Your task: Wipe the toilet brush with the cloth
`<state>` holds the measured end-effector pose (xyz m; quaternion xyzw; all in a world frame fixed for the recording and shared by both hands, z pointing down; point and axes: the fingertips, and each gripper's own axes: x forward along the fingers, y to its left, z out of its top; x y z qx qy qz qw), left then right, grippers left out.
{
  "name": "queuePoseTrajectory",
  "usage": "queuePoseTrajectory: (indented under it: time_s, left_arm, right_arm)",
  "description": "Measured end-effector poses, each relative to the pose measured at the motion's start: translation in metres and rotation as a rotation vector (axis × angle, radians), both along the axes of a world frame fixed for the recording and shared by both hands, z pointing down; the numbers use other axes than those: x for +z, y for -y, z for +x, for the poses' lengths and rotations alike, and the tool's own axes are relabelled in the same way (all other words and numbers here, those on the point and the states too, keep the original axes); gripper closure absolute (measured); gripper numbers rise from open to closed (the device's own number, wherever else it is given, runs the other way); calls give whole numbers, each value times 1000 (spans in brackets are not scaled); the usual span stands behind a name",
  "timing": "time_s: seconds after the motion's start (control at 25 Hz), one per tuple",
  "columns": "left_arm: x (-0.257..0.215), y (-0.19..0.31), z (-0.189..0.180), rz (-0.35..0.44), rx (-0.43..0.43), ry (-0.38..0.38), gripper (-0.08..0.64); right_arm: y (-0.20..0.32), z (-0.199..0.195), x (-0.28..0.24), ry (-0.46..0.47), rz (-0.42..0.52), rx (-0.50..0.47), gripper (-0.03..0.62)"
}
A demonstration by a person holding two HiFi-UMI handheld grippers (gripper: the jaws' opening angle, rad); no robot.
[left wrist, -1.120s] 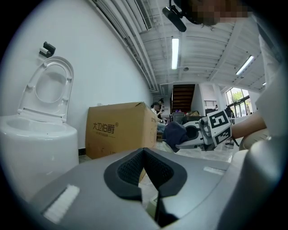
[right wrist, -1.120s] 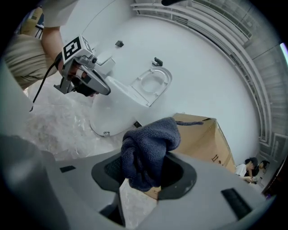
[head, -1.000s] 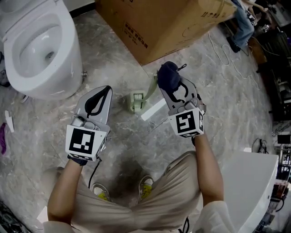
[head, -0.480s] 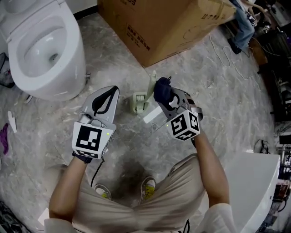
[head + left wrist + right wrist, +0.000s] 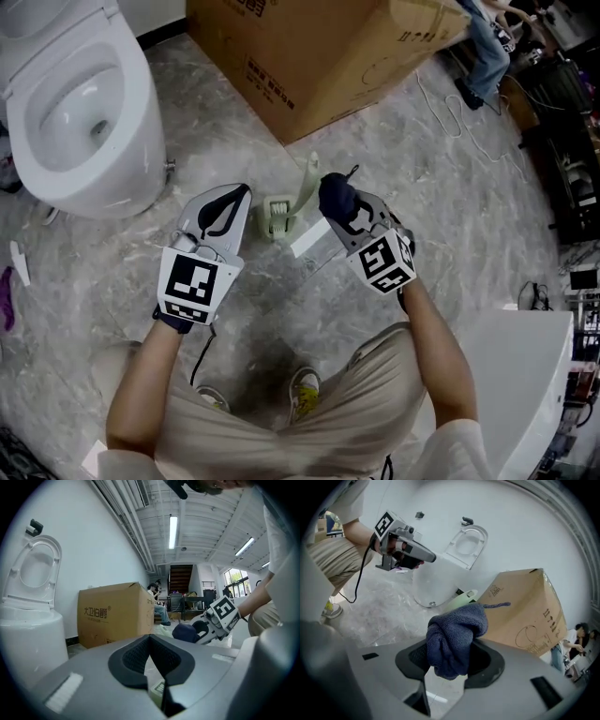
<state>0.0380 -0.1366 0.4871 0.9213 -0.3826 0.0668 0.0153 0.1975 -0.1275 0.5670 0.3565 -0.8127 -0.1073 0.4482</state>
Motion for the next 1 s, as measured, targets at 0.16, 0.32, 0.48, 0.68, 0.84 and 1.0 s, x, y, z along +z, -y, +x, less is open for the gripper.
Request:
queuePoseTrajectory:
  time_s: [0.16, 0.32, 0.48, 0.68, 0.84, 1.0]
  left_arm:
    - [9, 7, 8, -41, 14, -4, 558]
    - [10, 12, 15, -47, 31, -6, 558]
    - [6, 8, 21, -42, 52, -5, 558]
    - [1, 6, 13, -39, 40, -6, 558]
    - [3, 5, 3, -43, 25, 10, 558]
    - [3, 3, -2, -45, 21, 22, 558]
  right_arm:
    - [8, 16, -44, 16, 145, 79, 417]
    - [19, -2, -96, 51, 340, 98, 417]
    - [25, -26, -120, 26, 462, 59, 417]
    - [25, -49, -123, 4, 477, 32, 417]
    - [21, -65, -100, -65, 420, -51, 417]
    - [16, -71, -73, -140, 365, -126, 417]
